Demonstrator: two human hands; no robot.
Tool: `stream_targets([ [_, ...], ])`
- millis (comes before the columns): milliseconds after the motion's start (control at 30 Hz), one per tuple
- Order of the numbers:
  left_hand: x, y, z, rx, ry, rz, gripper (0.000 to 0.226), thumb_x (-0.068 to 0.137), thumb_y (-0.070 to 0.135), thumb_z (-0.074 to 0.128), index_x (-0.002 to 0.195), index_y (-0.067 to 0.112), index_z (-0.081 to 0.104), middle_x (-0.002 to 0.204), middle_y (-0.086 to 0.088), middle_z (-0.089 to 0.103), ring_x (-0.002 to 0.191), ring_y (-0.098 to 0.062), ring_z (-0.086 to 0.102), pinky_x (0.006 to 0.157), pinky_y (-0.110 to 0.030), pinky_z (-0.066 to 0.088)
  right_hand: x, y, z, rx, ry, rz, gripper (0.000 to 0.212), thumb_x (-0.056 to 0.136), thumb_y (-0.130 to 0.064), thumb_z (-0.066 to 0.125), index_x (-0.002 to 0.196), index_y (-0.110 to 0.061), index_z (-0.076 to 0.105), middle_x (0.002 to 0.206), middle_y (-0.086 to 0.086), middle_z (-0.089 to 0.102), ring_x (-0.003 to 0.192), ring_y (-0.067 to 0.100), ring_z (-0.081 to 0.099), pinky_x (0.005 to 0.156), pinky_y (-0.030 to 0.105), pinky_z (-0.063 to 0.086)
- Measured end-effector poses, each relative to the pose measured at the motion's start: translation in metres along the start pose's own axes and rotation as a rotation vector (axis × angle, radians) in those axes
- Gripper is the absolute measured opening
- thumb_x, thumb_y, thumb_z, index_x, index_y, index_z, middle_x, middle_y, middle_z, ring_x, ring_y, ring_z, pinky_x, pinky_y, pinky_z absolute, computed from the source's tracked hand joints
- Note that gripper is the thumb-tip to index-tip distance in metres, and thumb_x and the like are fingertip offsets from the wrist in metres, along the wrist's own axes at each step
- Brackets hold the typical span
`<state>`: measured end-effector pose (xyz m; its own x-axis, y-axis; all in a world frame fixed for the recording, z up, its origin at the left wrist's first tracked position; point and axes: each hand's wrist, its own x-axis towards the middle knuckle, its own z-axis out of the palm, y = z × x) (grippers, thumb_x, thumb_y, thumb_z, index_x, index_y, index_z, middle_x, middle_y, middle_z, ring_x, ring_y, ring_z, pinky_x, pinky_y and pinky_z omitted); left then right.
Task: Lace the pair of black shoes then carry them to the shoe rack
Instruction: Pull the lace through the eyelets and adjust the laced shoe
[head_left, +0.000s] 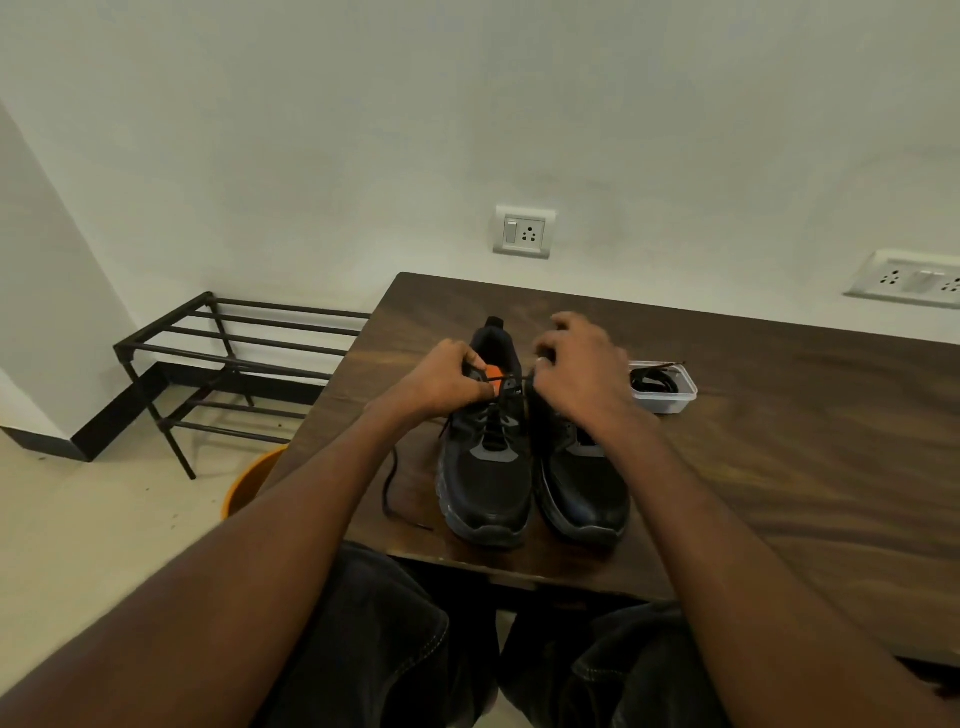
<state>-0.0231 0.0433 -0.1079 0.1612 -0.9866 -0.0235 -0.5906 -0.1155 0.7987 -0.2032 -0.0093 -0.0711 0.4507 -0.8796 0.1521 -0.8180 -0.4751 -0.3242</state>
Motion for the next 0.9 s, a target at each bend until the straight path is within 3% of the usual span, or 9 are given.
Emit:
stream_targets([
  [100, 0.0, -0.01, -0.002, -0.005, -0.026, 0.024, 0.016, 0.097, 0.026, 0.069, 0.112, 0.02, 0.07, 0.112, -0.008, 0.063, 0.097, -0.017, 0.067, 0.075, -0.024, 0.056, 0.009, -0.018, 0.023, -0.005, -0.115, -0.138, 0.027, 0.099, -0.025, 0.063, 0.121, -0.034, 0.075, 0.163, -0.007, 0.036, 0.151, 0.02, 0.03, 0.118, 0.065, 0.025],
  [200, -0.003, -0.019, -0.004, -0.014, -0.014, 0.061, 0.02, 0.104, 0.016, 0.057, 0.115, 0.028, 0.069, 0.125, -0.004, 0.054, 0.11, -0.018, 0.061, 0.088, -0.026, 0.053, 0.011, -0.022, 0.03, 0.019, -0.07, -0.113, 0.018, 0.095, -0.024, 0.068, 0.105, -0.032, 0.081, 0.146, -0.009, 0.054, 0.136, 0.017, 0.048, 0.116, 0.061, 0.027],
  [300, -0.002, -0.018, -0.003, 0.029, 0.005, 0.078, 0.015, 0.104, 0.021, 0.059, 0.11, 0.029, 0.07, 0.123, -0.002, 0.055, 0.108, -0.018, 0.06, 0.094, -0.032, 0.052, 0.01, -0.017, 0.013, 0.086, 0.145, 0.064, 0.012, 0.091, -0.022, 0.07, 0.085, -0.027, 0.078, 0.107, -0.01, 0.069, 0.102, 0.014, 0.063, 0.107, 0.05, 0.037],
  [400, 0.001, -0.015, -0.001, 0.051, 0.032, 0.068, 0.015, 0.105, 0.016, 0.056, 0.112, 0.022, 0.069, 0.113, 0.004, 0.058, 0.1, -0.009, 0.058, 0.087, -0.023, 0.049, 0.008, 0.003, -0.017, 0.13, 0.246, 0.383, 0.011, 0.086, -0.026, 0.066, 0.082, -0.018, 0.074, 0.084, -0.001, 0.068, 0.088, 0.024, 0.064, 0.101, 0.046, 0.044],
  [500, 0.001, -0.013, 0.0, 0.05, 0.028, 0.077, 0.018, 0.106, 0.009, 0.053, 0.115, 0.016, 0.068, 0.104, 0.011, 0.057, 0.091, -0.002, 0.057, 0.072, -0.015, 0.044, -0.002, 0.022, -0.026, 0.002, 0.142, 0.459, 0.021, 0.08, -0.028, 0.066, 0.094, -0.015, 0.075, 0.101, 0.008, 0.07, 0.101, 0.034, 0.064, 0.107, 0.053, 0.042],
  [633, 0.003, -0.014, -0.002, 0.068, 0.009, 0.083, 0.017, 0.103, 0.01, 0.058, 0.113, 0.019, 0.069, 0.116, 0.003, 0.055, 0.101, -0.01, 0.06, 0.075, -0.018, 0.049, -0.003, 0.015, -0.004, -0.031, 0.011, 0.162, 0.033, 0.092, -0.026, 0.069, 0.125, -0.026, 0.071, 0.14, 0.004, 0.053, 0.129, 0.028, 0.051, 0.11, 0.059, 0.041],
  [700, 0.003, -0.016, -0.002, 0.073, 0.016, 0.082, 0.017, 0.101, 0.013, 0.062, 0.114, 0.021, 0.07, 0.121, -0.001, 0.055, 0.105, -0.015, 0.062, 0.08, -0.021, 0.052, 0.004, 0.003, 0.007, -0.026, -0.017, 0.011, 0.032, 0.097, -0.026, 0.064, 0.128, -0.03, 0.07, 0.151, -0.002, 0.047, 0.137, 0.024, 0.045, 0.113, 0.059, 0.037],
  [800, 0.002, -0.015, 0.0, 0.069, 0.045, 0.08, 0.015, 0.101, 0.016, 0.064, 0.114, 0.02, 0.07, 0.119, -0.003, 0.059, 0.102, -0.017, 0.066, 0.079, -0.021, 0.055, 0.012, -0.009, 0.024, -0.021, -0.064, -0.087, 0.025, 0.099, -0.027, 0.063, 0.12, -0.033, 0.075, 0.149, -0.006, 0.051, 0.137, 0.021, 0.045, 0.115, 0.065, 0.028],
  [900, 0.0, -0.012, 0.001, 0.055, 0.052, 0.072, 0.012, 0.1, 0.019, 0.065, 0.112, 0.018, 0.069, 0.115, -0.004, 0.064, 0.101, -0.018, 0.068, 0.082, -0.028, 0.059, 0.015, -0.015, 0.032, 0.032, -0.017, -0.038, 0.015, 0.094, -0.024, 0.069, 0.102, -0.032, 0.079, 0.119, -0.007, 0.068, 0.115, 0.019, 0.06, 0.113, 0.062, 0.032],
])
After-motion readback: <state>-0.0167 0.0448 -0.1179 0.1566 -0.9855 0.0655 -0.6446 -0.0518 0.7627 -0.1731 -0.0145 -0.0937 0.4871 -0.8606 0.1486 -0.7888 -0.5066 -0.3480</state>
